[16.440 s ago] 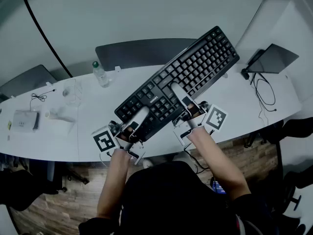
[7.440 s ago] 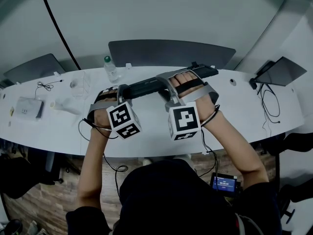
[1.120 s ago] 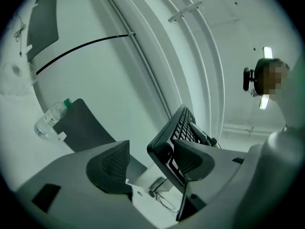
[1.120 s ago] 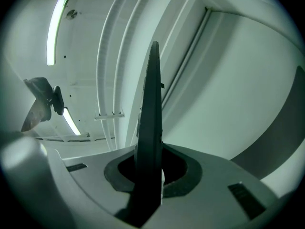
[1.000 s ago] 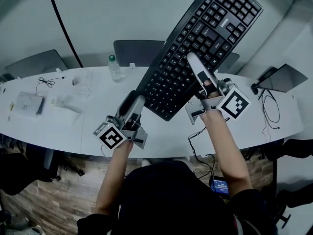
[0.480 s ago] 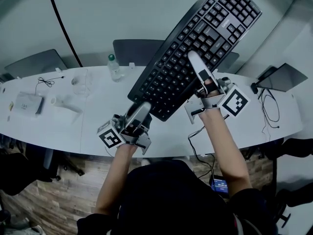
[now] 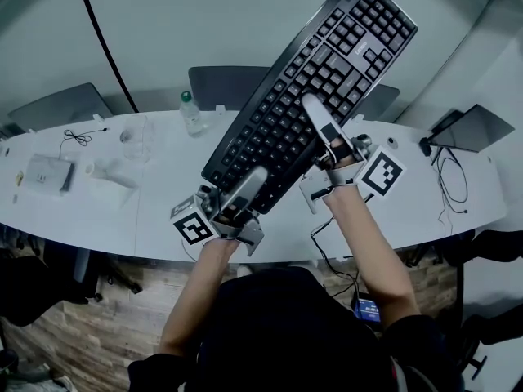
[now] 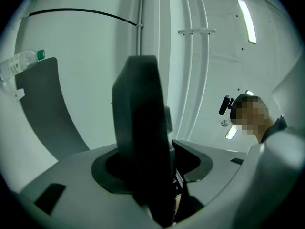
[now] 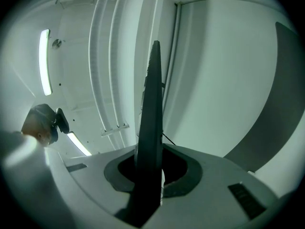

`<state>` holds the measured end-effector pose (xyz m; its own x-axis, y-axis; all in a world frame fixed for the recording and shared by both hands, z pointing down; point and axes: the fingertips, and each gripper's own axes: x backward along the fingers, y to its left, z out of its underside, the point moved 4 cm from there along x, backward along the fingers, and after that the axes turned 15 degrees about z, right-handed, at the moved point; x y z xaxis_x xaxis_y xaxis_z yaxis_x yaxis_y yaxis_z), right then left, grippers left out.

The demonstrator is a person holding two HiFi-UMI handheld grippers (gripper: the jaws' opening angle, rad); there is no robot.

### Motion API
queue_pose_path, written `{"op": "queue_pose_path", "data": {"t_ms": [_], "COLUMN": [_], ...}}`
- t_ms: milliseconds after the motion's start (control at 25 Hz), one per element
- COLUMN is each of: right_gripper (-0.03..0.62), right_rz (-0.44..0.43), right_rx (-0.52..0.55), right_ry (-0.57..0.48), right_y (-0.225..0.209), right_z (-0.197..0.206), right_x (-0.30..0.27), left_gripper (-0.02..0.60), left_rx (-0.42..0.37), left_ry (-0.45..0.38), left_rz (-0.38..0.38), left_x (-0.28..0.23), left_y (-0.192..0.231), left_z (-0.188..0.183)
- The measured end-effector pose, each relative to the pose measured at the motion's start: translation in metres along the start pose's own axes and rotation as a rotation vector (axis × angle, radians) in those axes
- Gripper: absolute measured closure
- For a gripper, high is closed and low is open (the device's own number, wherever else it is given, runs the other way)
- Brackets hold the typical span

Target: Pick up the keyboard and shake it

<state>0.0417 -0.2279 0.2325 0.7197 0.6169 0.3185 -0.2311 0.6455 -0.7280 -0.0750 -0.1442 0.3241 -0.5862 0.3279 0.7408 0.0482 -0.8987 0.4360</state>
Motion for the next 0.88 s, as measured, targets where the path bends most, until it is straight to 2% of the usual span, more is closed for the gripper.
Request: {"op": "queue_pose_path", "data": {"t_ms": [240,480,680,880], "right_gripper": [0.507,0.507,0.505,0.497], "right_rz": [-0.006,-0.020,-0.018,-0.020], "right_rx": [-0.011,-0.016,-0.015,-0.008], "right_ry": [-0.003,-0.021,-0.018,-0.004], "right_y": [-0.007,-0.014,-0.017,-0.019], "right_z": [0.001,0.014,0.030,0.028], "right_x": [0.000,0.002,-0.015,-0.013], "left_gripper": [0.444,0.469,0.479,0.483], "left_rx": [0.036,0.031,0.014,-0.013], "left_ry": [-0.066,-0.043,-0.046,-0.033], "left_rz": [0.027,-0.025,-0.073,-0.092], "left_x": [0.003,0.016,0.030,0.028], "left_y": [0.004,0.005,0.005,0.005], "left_z": [-0.004,-0.004,-0.021,-0.021]}}
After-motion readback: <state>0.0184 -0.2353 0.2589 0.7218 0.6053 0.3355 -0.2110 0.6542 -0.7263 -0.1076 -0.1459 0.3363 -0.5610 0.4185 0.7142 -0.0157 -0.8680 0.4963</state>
